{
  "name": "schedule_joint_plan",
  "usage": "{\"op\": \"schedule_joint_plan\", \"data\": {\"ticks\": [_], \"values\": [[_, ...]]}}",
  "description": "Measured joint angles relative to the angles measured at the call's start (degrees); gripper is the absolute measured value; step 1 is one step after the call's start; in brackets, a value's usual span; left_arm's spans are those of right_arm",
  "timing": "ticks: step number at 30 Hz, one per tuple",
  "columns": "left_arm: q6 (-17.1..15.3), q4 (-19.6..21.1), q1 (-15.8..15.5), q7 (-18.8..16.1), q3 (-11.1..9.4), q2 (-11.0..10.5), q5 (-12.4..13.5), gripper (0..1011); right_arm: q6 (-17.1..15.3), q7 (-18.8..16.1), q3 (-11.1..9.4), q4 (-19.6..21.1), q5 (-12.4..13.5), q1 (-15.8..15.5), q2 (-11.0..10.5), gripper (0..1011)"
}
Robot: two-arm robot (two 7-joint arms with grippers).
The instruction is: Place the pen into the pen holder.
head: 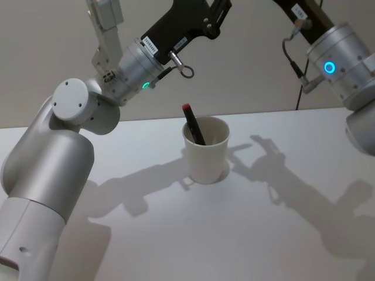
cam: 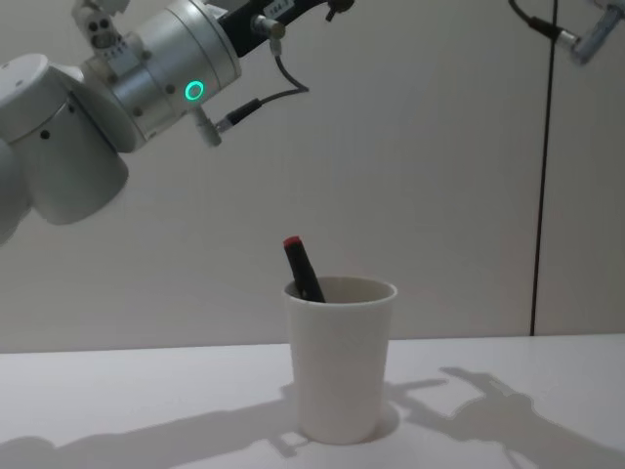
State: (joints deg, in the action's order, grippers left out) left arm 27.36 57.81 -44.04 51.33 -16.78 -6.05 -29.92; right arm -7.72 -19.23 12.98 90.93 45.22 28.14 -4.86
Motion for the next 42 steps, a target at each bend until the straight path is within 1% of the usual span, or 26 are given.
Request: {"op": "schedule_joint_plan", "data": {"ticks": [5, 9, 18, 27, 42], "values": [[0.00, 0.00, 0.00, 0.00, 0.00, 0.00, 0.00, 140, -0.30, -0.93, -0.10, -0.79, 2.44, 0.15, 0.01, 1001], [0.00, 0.00, 0.00, 0.00, 0.00, 0.00, 0.00, 141, -0.36, -1.48, -0.13, -1.19, 3.76, 0.27, 0.03, 1001], [0.00, 0.00, 0.00, 0.00, 0.00, 0.00, 0.00, 140, -0.46, -2.56, -0.09, -2.32, 5.91, 0.71, 0.11, 1001], [0.00, 0.00, 0.00, 0.00, 0.00, 0.00, 0.00, 140, -0.58, -3.43, 0.28, -3.32, 6.65, 1.23, 0.33, 1002], [0.00, 0.00, 0.00, 0.00, 0.00, 0.00, 0.00, 140, -0.27, -4.24, 0.97, -4.55, 6.32, 2.01, 0.62, 1002]]}}
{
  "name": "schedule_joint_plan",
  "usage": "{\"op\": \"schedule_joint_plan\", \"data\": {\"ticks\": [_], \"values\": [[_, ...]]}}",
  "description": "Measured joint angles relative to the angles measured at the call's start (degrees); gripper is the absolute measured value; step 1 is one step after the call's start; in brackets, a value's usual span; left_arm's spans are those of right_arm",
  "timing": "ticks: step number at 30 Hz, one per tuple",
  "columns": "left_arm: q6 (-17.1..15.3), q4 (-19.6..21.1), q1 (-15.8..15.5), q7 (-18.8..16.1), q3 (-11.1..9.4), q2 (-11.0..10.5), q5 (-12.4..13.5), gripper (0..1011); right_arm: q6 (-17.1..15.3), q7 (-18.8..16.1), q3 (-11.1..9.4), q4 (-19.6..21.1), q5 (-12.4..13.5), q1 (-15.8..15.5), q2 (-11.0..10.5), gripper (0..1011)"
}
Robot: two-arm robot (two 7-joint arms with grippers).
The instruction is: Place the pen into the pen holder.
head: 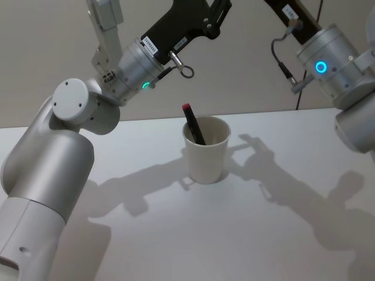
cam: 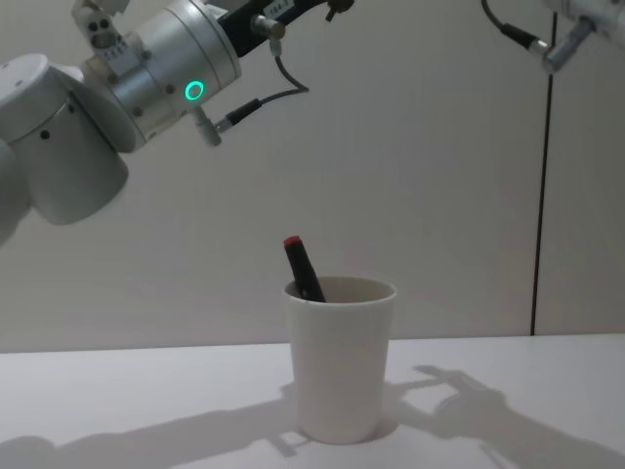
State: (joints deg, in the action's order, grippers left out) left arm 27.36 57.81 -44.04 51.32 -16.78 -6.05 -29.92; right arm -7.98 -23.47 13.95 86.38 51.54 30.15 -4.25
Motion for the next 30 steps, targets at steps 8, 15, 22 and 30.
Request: {"op": "schedule_joint_plan", "data": {"ticks": [8, 15, 22, 30], "values": [[0.00, 0.00, 0.00, 0.00, 0.00, 0.00, 0.00, 140, 0.13, -0.15, 0.16, -0.27, -0.18, 0.18, 0.04, 867], [0.00, 0.00, 0.00, 0.00, 0.00, 0.00, 0.00, 140, 0.20, -0.22, 0.24, -0.40, -0.26, 0.25, 0.08, 667], [0.00, 0.00, 0.00, 0.00, 0.00, 0.00, 0.00, 140, 0.25, -0.26, 0.28, -0.47, -0.29, 0.28, 0.11, 445], [0.02, 0.00, 0.00, 0.02, 0.00, 0.00, 0.00, 140, 0.31, -0.28, 0.30, -0.54, -0.34, 0.32, 0.11, 185]]}}
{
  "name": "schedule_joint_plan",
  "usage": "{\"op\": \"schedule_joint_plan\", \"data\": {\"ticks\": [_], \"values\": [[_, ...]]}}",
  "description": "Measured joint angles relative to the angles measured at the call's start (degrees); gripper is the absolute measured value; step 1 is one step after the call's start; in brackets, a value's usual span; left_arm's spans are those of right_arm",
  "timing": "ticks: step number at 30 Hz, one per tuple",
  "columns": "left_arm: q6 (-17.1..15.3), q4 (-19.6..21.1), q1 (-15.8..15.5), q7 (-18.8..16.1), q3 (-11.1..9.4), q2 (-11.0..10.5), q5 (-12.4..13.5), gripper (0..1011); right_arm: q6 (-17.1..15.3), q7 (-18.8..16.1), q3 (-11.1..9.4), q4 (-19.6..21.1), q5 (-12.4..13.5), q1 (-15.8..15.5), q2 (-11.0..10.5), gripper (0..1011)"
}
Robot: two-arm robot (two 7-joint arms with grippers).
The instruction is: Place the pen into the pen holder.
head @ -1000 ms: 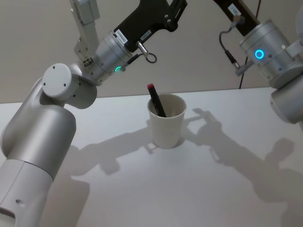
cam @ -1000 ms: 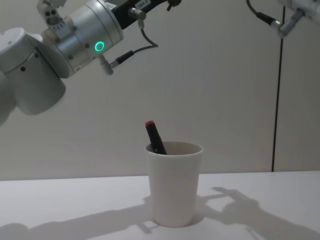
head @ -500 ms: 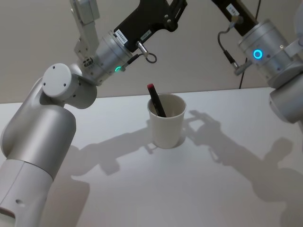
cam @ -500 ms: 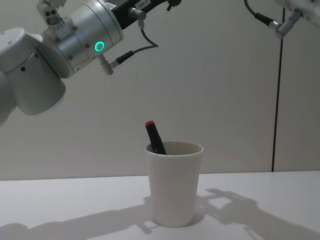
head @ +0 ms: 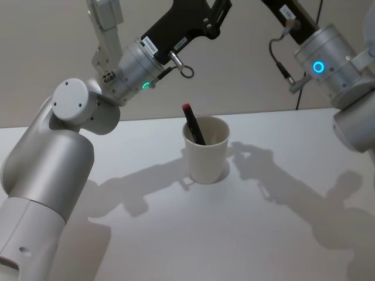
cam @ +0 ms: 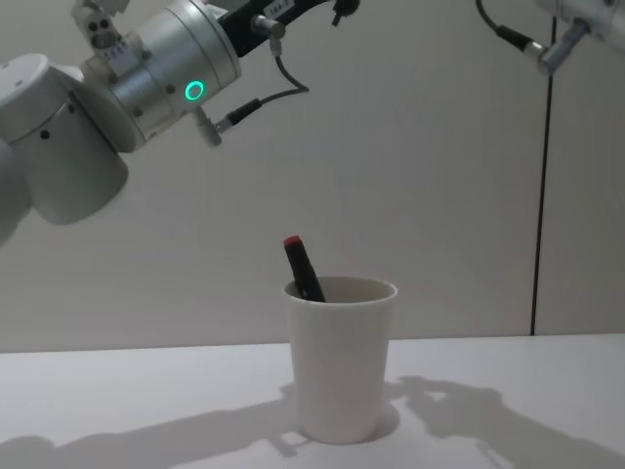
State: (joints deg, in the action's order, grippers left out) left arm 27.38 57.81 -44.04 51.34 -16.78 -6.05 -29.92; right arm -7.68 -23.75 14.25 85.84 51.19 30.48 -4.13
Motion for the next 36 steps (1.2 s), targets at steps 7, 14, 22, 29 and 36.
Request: {"op": "schedule_joint_plan", "data": {"ticks": [7, 14, 22, 29, 36], "values": [[0.09, 0.00, 0.00, 0.01, 0.00, 0.00, -0.01, 140, 0.00, 0.01, -0.05, -0.02, -0.05, 0.02, -0.01, 132], [0.08, 0.00, 0.00, 0.01, 0.00, 0.00, -0.01, 140, 0.00, 0.01, -0.03, -0.02, -0.05, 0.03, 0.00, 131], [0.05, 0.00, 0.00, -0.01, 0.00, 0.00, 0.00, 140, -0.01, 0.00, 0.00, -0.02, -0.01, 0.03, 0.00, 131], [-0.12, -0.01, 0.00, -0.10, 0.01, 0.00, 0.06, 293, -0.08, -0.11, 0.13, 0.01, 0.00, 0.02, 0.01, 131], [-0.13, -0.01, 0.00, -0.10, 0.00, 0.00, 0.06, 498, -0.08, -0.11, 0.10, 0.01, 0.00, 0.02, 0.00, 131]]}}
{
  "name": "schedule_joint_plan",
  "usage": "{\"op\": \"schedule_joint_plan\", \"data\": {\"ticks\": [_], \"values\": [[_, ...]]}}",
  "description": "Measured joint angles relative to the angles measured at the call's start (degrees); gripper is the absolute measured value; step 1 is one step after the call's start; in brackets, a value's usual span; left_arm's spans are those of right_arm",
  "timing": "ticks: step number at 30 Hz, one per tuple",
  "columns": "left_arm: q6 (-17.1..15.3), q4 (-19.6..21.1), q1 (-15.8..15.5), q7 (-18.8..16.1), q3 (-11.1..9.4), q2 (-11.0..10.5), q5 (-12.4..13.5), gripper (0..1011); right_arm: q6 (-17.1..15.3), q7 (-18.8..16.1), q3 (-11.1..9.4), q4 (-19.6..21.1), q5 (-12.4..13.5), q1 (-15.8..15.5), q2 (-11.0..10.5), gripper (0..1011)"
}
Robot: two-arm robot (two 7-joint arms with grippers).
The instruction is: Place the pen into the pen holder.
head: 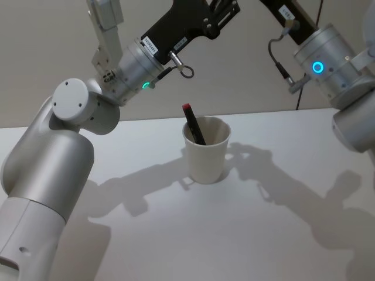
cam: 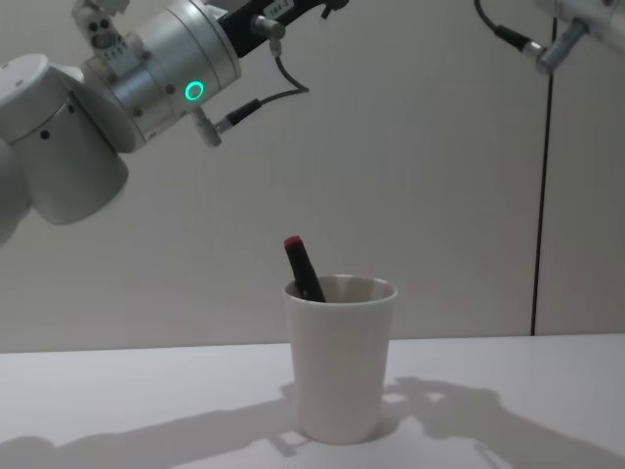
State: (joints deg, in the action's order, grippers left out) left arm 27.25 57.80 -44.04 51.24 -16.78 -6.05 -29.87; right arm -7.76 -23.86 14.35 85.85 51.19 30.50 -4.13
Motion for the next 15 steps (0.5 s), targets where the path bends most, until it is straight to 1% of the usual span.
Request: {"op": "schedule_joint_plan", "data": {"ticks": [1, 2, 3, 4, 7, 11, 15], "values": [[0.01, 0.00, 0.00, 0.00, 0.00, 0.00, 0.00, 567, 0.00, 0.00, 0.00, 0.00, 0.00, 0.00, 0.00, 131], [0.01, 0.00, 0.00, 0.00, 0.00, 0.00, 0.00, 567, 0.00, 0.00, -0.01, 0.00, 0.00, 0.00, 0.00, 131], [0.02, 0.00, 0.00, 0.00, 0.00, 0.00, 0.00, 606, 0.00, 0.00, -0.02, 0.00, 0.00, 0.00, 0.00, 131], [0.02, 0.01, 0.00, 0.00, 0.00, 0.00, 0.00, 666, 0.01, 0.00, -0.02, 0.00, 0.00, 0.00, 0.00, 131], [0.03, 0.00, 0.00, 0.00, 0.00, 0.00, 0.00, 725, 0.03, 0.00, -0.03, -0.01, -0.01, 0.00, 0.00, 131], [0.05, 0.01, 0.00, 0.01, 0.00, 0.00, -0.01, 872, 0.05, 0.01, -0.06, -0.02, -0.01, 0.00, 0.00, 131], [0.07, 0.01, 0.00, 0.02, 0.00, 0.00, -0.03, 949, 0.06, 0.02, -0.07, -0.02, -0.01, 0.00, 0.00, 131]]}}
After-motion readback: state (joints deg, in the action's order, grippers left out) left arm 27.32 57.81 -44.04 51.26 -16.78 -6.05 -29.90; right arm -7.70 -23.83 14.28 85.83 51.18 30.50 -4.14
